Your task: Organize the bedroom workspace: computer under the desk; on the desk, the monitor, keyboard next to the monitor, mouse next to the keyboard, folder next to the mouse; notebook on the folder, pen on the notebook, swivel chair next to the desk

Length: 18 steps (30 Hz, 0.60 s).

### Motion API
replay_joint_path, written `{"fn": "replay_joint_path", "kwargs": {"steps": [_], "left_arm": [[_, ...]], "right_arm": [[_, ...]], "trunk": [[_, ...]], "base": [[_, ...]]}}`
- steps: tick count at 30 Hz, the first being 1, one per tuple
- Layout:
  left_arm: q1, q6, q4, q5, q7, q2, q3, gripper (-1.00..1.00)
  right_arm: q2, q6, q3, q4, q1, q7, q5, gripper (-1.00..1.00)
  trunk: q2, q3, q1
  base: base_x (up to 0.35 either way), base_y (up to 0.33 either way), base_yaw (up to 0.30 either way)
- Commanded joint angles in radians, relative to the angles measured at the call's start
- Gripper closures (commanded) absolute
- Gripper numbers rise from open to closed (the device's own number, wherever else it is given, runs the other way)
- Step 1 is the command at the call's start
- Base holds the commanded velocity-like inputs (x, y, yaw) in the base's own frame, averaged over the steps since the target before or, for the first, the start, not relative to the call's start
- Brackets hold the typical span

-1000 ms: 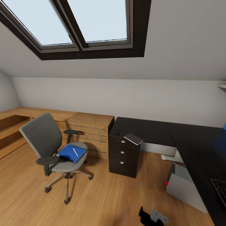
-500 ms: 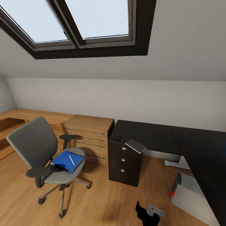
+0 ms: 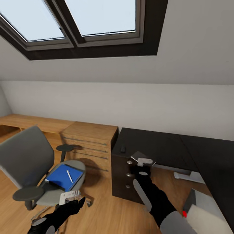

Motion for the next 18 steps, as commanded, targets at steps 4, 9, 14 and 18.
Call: {"fn": "replay_joint_path", "kwargs": {"steps": [4, 9, 14, 18], "left_arm": [[-0.026, 0.06, -0.033, 0.013, 0.05, 0.0, 0.047, -1.0], [-0.029, 0.059, -0.019, 0.012, 0.058, -0.003, 0.077, -1.0], [-0.029, 0.059, -0.016, 0.011, 0.06, -0.003, 0.087, -1.0], [-0.029, 0.059, -0.016, 0.011, 0.06, -0.004, 0.086, -1.0]], "right_arm": [[-0.002, 0.139, -0.054, 0.002, -0.107, -0.001, -0.055, -1.0], [0.003, 0.143, -0.048, 0.129, -0.114, 0.048, -0.06, -1.0], [0.004, 0.143, -0.047, 0.166, -0.114, 0.082, -0.062, -1.0], [0.001, 0.143, -0.048, 0.181, -0.114, 0.138, -0.06, -1.0]], "trunk": [[-0.001, -0.001, 0.001], [-0.001, -0.001, 0.001], [-0.001, -0.001, 0.001], [-0.001, -0.001, 0.001]], "base": [[0.332, 0.0, 0.0], [0.331, 0.0, 0.0], [0.332, 0.0, 0.0], [0.332, 0.0, 0.0]]}}
